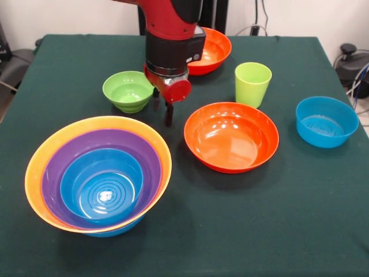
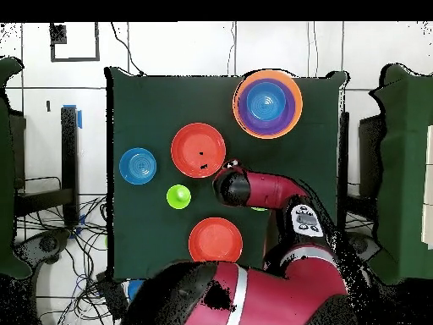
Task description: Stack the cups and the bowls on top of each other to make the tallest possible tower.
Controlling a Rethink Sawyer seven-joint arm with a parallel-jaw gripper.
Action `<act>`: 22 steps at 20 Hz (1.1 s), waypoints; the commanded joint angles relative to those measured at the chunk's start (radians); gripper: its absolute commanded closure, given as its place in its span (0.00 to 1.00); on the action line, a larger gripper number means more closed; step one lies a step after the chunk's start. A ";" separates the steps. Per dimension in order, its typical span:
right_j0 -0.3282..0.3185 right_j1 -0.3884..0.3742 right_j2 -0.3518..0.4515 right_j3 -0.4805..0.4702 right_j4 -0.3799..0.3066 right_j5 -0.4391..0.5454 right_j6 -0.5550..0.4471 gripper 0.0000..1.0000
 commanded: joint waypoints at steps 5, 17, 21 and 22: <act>-0.021 -0.061 0.173 0.056 -0.069 0.087 -0.139 0.00; 0.032 -0.100 0.124 0.037 -0.104 0.118 -0.145 0.00; 0.018 -0.088 0.143 0.040 -0.120 0.106 -0.153 0.00; 0.014 -0.082 0.150 0.042 -0.124 0.100 -0.154 0.00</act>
